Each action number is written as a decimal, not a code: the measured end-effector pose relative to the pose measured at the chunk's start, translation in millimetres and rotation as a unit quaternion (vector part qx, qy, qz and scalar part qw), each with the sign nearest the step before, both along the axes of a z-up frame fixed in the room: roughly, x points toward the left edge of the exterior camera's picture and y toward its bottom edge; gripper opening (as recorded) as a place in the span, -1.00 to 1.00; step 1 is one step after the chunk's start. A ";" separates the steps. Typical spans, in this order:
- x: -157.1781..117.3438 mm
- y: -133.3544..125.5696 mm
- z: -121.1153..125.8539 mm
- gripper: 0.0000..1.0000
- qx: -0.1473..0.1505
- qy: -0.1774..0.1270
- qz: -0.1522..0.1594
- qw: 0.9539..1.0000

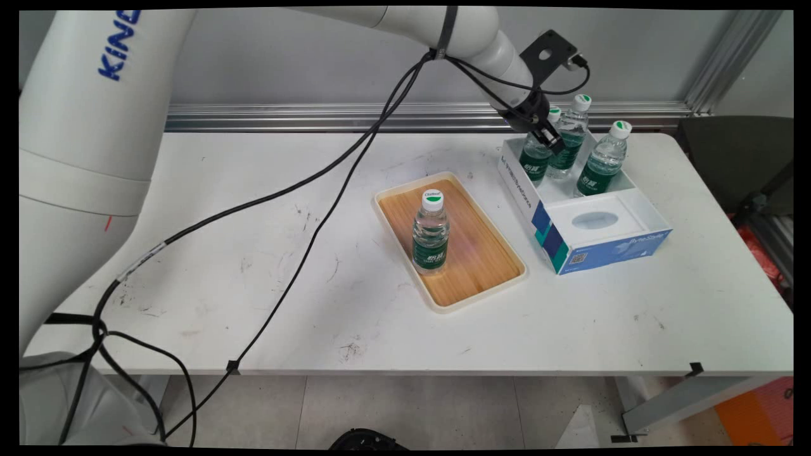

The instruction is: Place the picked object on the tray

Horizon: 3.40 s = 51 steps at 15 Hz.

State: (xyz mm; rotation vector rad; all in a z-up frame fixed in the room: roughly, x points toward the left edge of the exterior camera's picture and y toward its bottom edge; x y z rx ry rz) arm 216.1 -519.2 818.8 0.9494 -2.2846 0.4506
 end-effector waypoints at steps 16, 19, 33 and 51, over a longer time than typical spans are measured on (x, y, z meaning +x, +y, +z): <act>-2.5 11.7 101.3 -1.00 -0.013 0.002 -0.005 1.000; 7.0 21.7 123.5 -1.00 -0.007 -0.009 -0.004 1.000; 126.6 99.5 145.5 -1.00 0.039 -0.044 -0.073 0.996; 199.0 128.3 50.9 -1.00 0.045 -0.051 -0.160 0.985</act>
